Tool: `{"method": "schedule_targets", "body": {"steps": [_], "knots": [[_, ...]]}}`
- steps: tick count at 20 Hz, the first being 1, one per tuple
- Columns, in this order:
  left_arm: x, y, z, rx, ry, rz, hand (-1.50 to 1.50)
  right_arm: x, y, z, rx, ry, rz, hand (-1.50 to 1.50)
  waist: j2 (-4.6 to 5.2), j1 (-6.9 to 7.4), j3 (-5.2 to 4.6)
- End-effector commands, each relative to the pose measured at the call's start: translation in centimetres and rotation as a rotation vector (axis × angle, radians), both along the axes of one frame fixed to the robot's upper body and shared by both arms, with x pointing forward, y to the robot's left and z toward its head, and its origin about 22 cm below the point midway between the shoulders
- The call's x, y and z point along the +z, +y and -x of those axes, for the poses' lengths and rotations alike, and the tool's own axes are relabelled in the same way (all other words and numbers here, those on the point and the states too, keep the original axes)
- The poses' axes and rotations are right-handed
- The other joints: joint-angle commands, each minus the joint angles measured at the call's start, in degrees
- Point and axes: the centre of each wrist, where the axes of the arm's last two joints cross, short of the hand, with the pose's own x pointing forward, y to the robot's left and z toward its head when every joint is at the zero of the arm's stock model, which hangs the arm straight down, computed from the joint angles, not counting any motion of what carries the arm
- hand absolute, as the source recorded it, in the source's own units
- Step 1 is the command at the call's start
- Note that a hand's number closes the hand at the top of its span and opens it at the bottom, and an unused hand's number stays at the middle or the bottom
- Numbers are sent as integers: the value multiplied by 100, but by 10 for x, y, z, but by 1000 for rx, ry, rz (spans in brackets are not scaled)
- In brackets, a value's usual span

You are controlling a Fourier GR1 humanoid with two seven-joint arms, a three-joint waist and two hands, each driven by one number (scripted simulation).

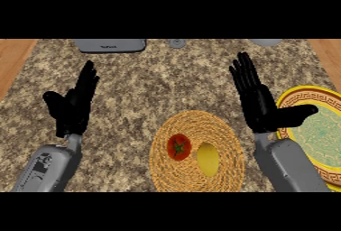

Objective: Pick the lemon from the placemat and place it in the plate

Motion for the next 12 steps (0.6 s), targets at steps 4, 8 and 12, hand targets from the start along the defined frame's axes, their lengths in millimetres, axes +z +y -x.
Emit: {"method": "schedule_targets", "body": {"steps": [4,8,12], "knots": [[-9,41,6,1,76,-53,0,-5,-16,12,328,-204,105,150,-37,58,-180],[-31,39,16,31,168,-59,0,57,-83,-10,141,-524,754,150,-274,-202,-330],[-37,68,30,-23,169,-43,0,-93,-63,54,70,-477,216,-150,-3,60,-167]]}}
